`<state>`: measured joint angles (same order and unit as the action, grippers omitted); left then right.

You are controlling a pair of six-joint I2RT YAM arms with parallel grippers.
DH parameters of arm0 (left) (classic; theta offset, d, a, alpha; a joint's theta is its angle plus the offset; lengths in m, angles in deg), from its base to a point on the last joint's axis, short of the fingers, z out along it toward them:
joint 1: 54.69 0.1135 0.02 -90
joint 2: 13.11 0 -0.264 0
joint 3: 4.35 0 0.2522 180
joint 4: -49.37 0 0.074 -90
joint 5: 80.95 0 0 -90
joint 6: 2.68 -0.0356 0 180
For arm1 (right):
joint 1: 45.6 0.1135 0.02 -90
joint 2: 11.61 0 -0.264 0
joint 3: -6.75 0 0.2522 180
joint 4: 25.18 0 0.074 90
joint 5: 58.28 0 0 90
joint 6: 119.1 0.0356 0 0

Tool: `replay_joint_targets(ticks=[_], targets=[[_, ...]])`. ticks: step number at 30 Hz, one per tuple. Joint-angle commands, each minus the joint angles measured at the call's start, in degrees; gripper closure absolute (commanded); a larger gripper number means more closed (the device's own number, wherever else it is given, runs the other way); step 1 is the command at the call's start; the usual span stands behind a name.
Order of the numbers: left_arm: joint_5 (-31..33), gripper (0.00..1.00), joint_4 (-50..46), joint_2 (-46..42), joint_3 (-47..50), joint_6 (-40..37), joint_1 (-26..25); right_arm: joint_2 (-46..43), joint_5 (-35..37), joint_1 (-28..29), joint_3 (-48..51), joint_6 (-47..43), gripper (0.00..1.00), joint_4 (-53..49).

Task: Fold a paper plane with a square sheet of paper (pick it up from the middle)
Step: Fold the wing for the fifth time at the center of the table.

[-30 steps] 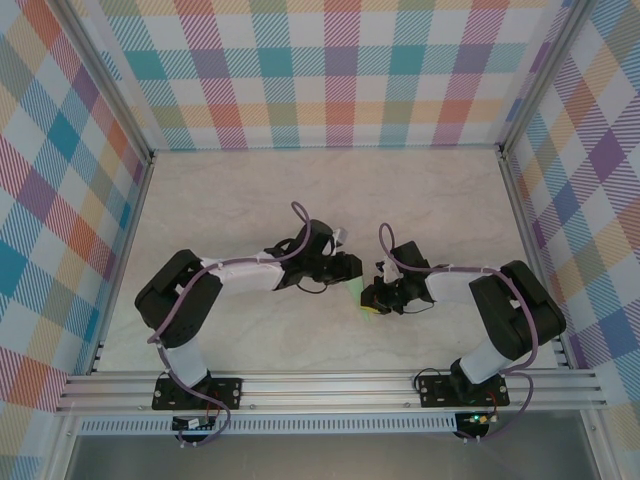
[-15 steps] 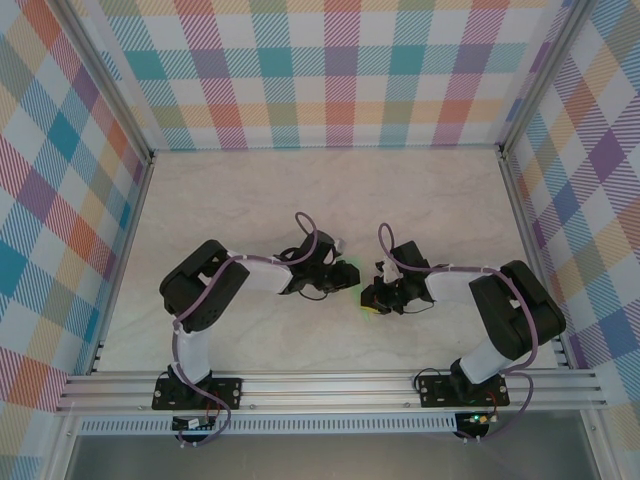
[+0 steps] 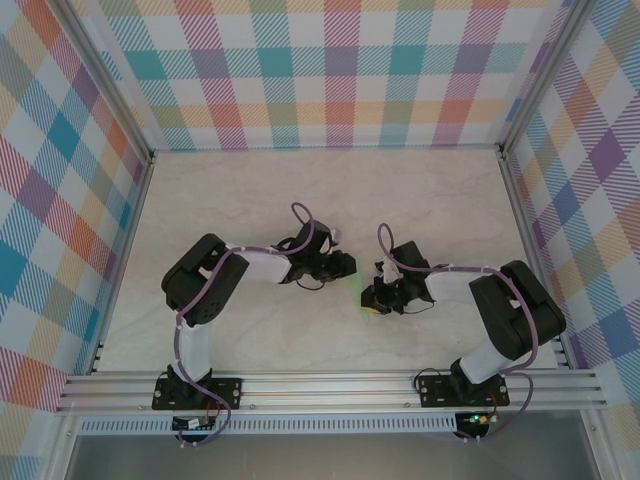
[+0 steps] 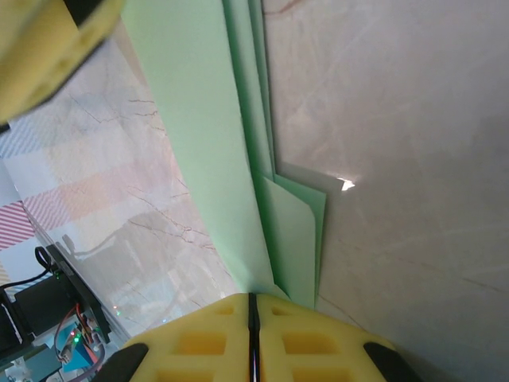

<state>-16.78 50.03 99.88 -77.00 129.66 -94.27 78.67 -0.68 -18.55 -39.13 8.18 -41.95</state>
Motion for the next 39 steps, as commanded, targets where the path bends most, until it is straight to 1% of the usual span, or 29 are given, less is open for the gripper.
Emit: replay_joint_targets(ticks=[1, 10, 15, 17, 20, 22, 26, 30, 33, 35, 39], targets=[[1.04, 0.71, -2.39, 1.6, -2.17, -2.59, 2.11, 2.66, 5.43, 0.4, 3.33, -1.7, 0.91, -7.66], [0.21, 0.7, -3.99, 3.0, -4.66, -3.97, 5.32, 2.7, 5.17, 0.37, 3.25, -1.77, 0.91, -7.56], [-0.36, 0.7, -7.29, 4.26, -7.59, -6.73, 7.35, 2.79, 4.81, 0.38, 3.12, -2.05, 0.91, -7.71], [-1.05, 0.7, -7.77, 5.28, -8.69, -7.32, 8.29, 2.89, 4.64, 0.37, 2.9, -2.12, 0.91, -7.67], [-3.18, 0.68, -6.86, 5.7, -9.79, -6.26, 9.63, 2.87, 4.46, 0.38, 2.63, -2.13, 0.91, -7.72], [-4.08, 0.67, -7.4, 4.29, -10.37, -6.22, 10.03, 2.84, 4.39, 0.33, 2.17, -2.04, 0.91, -7.94], [-2.86, 0.67, -9.18, -2.32, -9.58, -6.1, 10.22, 2.87, 4.06, 0.37, 1.12, -1.88, 0.9, -8.23], [-3.6, 0.66, -8.24, -8.12, -5.94, -4.48, 9.33, 3.0, 4.2, 0.37, 0.24, -1.77, 0.9, -8.64], [-3.68, 0.69, -7.5, -10.74, -2.75, -3.66, 7.6, 3.05, 4.17, 0.37, -0.15, -1.71, 0.9, -8.59], [-4.89, 0.71, -5.9, -10.58, -1.19, -2.94, 5.69, 3.05, 4.22, 0.37, -0.14, -1.65, 0.9, -8.5], [-4.32, 0.74, -3.95, -7.35, -0.38, -1.33, 2.51, 2.78, 4.12, 0.37, 0.03, -1.51, 0.9, -8.0]])
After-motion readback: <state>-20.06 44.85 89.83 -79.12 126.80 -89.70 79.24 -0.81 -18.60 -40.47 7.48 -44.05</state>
